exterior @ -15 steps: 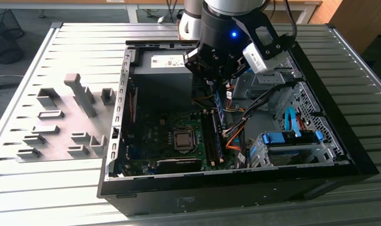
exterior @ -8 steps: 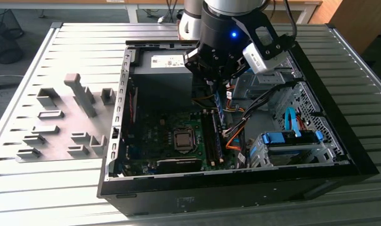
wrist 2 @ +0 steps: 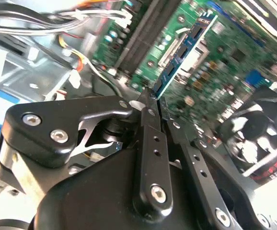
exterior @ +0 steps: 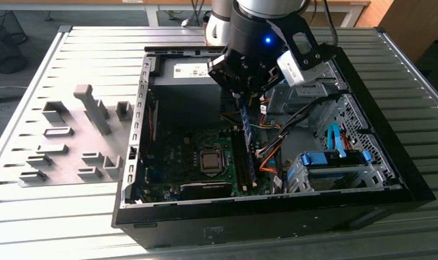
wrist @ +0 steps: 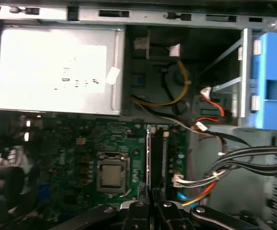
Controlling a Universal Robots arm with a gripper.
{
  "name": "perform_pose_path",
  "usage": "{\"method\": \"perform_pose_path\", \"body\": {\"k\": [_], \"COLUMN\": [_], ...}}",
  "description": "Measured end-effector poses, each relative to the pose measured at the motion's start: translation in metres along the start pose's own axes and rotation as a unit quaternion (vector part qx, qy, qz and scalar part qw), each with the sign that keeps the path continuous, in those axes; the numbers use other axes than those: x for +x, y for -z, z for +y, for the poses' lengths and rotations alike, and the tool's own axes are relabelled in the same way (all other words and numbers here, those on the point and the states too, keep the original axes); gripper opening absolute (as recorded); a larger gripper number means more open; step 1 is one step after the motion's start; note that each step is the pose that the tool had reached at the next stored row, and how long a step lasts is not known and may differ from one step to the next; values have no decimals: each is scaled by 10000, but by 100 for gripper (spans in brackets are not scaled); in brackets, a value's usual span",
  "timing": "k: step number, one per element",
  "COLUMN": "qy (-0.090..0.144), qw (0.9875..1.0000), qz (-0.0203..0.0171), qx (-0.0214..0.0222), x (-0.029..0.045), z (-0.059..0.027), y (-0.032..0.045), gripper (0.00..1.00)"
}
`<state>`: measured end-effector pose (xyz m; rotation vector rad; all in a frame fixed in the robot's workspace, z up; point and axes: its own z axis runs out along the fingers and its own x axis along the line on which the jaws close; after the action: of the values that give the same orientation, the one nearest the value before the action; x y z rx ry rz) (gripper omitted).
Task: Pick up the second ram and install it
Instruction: 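Insert the second ram into the second slot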
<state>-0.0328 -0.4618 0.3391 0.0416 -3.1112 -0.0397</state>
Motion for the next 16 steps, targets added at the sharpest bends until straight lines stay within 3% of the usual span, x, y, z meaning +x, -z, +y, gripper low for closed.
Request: {"method": "perform_pose_path", "body": {"k": [7, 16], "qy": [0, -1], "qw": [10000, 10000], "qz": [11, 21], "qx": [-1, 2], "x": [-1, -11], "z": [0, -11], "y": [-15, -172], "gripper": [14, 14]}}
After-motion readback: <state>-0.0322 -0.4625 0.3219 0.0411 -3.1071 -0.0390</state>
